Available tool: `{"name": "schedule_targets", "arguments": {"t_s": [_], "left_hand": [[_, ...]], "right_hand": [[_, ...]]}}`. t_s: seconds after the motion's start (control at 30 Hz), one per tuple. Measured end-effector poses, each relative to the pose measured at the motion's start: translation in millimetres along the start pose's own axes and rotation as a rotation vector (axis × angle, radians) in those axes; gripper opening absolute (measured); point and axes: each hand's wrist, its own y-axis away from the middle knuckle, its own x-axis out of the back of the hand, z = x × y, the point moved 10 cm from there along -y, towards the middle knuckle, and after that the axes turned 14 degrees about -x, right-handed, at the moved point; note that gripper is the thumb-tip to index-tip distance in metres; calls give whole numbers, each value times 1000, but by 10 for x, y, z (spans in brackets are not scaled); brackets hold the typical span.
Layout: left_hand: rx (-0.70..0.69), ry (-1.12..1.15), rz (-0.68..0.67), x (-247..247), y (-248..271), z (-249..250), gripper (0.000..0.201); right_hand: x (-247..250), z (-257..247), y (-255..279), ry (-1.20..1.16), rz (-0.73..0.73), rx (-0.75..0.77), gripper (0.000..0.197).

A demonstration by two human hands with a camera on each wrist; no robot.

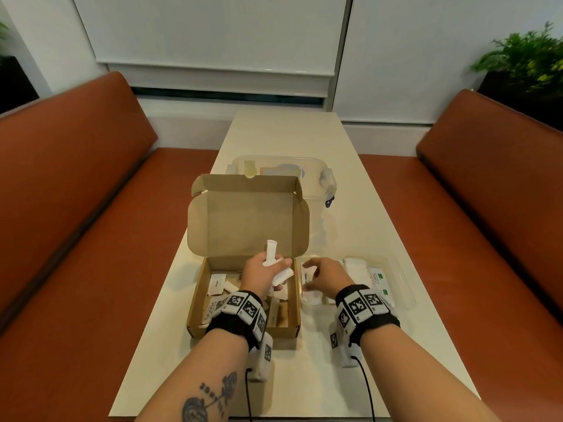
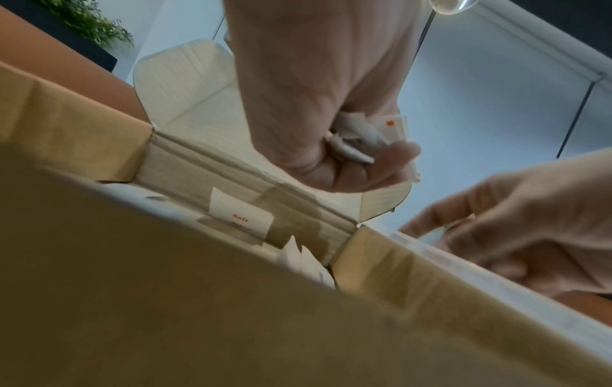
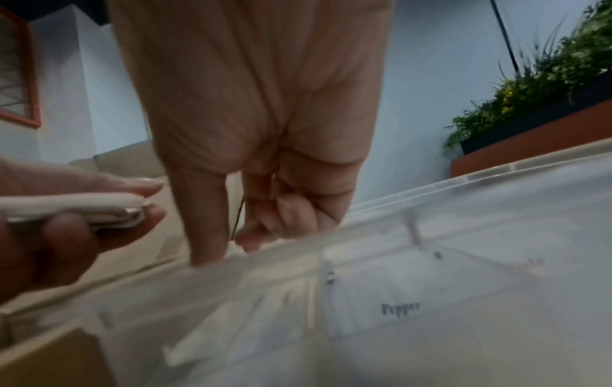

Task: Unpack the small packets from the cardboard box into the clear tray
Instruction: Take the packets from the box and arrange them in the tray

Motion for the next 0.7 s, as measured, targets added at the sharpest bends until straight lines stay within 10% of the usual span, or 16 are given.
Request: {"name": "schedule_targets", "arguments": {"t_s": [0.1, 0.7], "left_hand": [[-19, 23, -1, -47, -6, 30, 18], [190, 290, -92, -338, 92, -47, 9]], "right_hand": [[201, -76, 83, -204, 119, 56, 13], [172, -38, 232, -635, -33, 37, 17]]}}
